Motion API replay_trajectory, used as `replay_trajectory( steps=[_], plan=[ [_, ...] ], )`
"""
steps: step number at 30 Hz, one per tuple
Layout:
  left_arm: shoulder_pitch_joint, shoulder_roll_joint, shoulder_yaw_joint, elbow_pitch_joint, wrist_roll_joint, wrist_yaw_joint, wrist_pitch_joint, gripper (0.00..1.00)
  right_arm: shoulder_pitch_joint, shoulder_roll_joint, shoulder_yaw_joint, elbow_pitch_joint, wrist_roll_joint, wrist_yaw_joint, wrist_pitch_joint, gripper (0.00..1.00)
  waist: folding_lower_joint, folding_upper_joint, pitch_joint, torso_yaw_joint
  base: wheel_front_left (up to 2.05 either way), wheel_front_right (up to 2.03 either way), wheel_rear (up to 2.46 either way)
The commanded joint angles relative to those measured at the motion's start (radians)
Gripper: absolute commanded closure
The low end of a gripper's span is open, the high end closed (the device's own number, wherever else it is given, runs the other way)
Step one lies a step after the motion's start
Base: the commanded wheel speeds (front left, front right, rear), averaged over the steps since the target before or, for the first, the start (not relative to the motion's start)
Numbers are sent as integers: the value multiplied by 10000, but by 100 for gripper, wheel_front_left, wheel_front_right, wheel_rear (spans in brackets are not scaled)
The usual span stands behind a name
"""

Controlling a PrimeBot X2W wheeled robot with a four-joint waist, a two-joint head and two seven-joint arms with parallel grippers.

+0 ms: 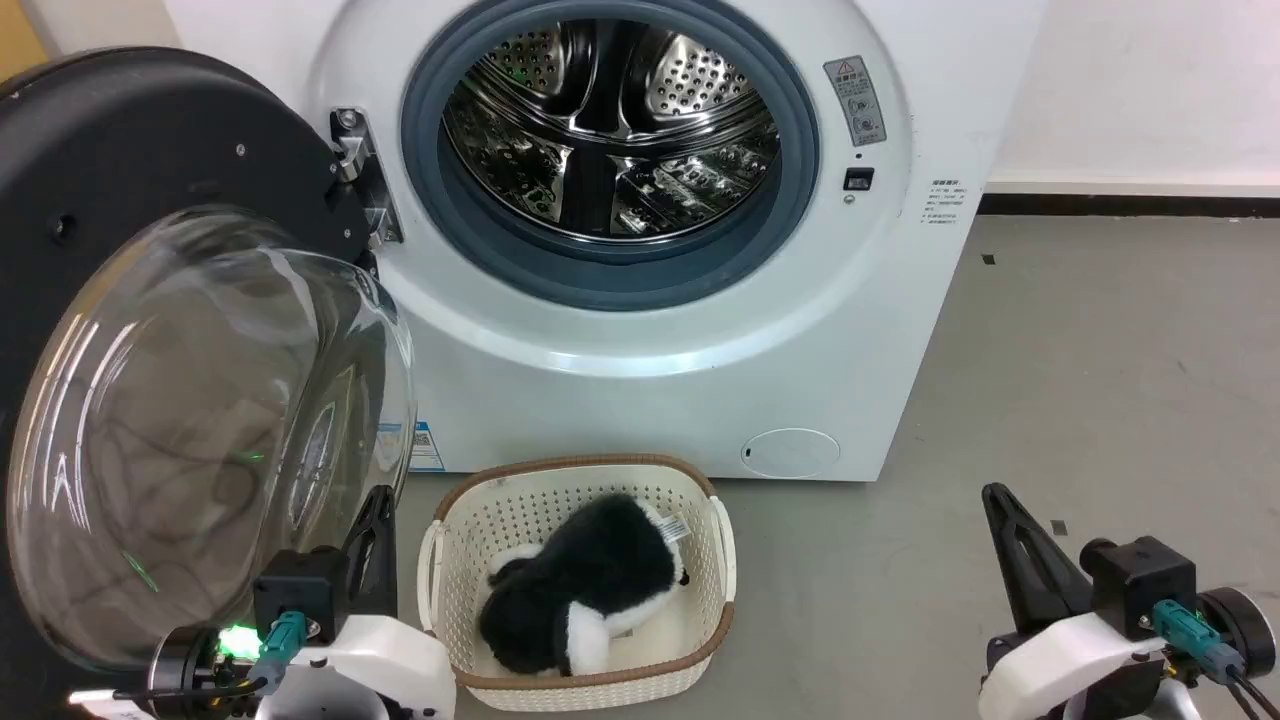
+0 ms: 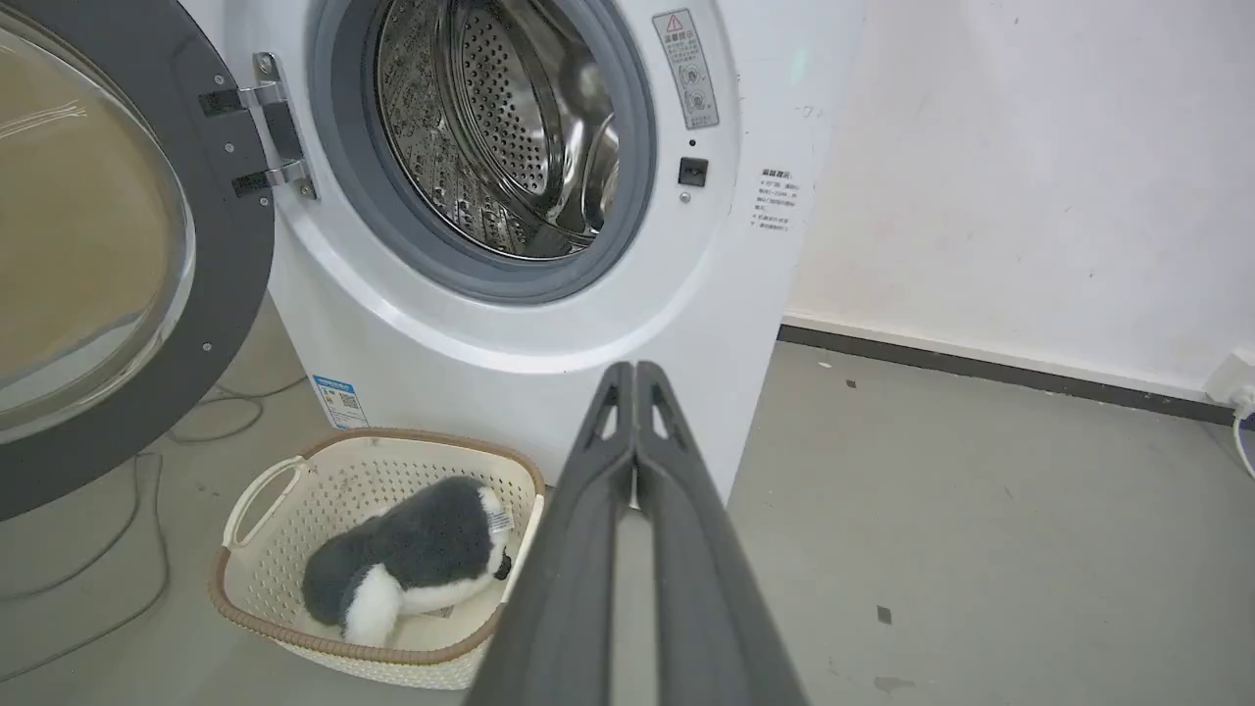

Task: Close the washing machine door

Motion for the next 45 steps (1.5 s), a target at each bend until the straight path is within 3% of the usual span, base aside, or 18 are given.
replay_trajectory(
  steps=[1, 16, 17, 29, 31, 32, 45],
  plan=[
    [51, -1, 9, -41, 30, -41, 3, 100, 40, 51, 5, -43, -78, 8, 5, 100, 0, -1, 0, 0, 0, 0, 0],
    [51, -1, 9, -41, 30, -41, 3, 100, 40, 51, 5, -43, -78, 8, 5, 100, 0, -1, 0, 0, 0, 0, 0],
    [0, 0, -1, 2, 0, 3, -2, 0, 0, 0, -1, 0, 3, 0, -2, 0, 0, -1, 0, 0, 0, 0, 0],
    [-33, 42, -98, -29, 53, 290, -200, 0, 4, 4, -151, 18, 178, 1, -200, 0, 0, -1, 22, 30, 0, 0, 0],
    [-76, 79, -128, -58, 73, 351, -242, 87, 4, 5, -189, 16, 210, 1, -242, 0, 0, -1, 28, 52, 0, 0, 0],
    [-103, 101, -144, -77, 80, 378, -263, 100, 5, 5, -209, 15, 225, 1, -262, 0, 0, -1, 31, 66, 0, 0, 0],
    [-712, 509, -303, -805, 101, 729, -535, 100, -12, 10, -440, 40, 485, 2, -534, 0, 0, -1, 133, 384, 0, 0, 0]
  ],
)
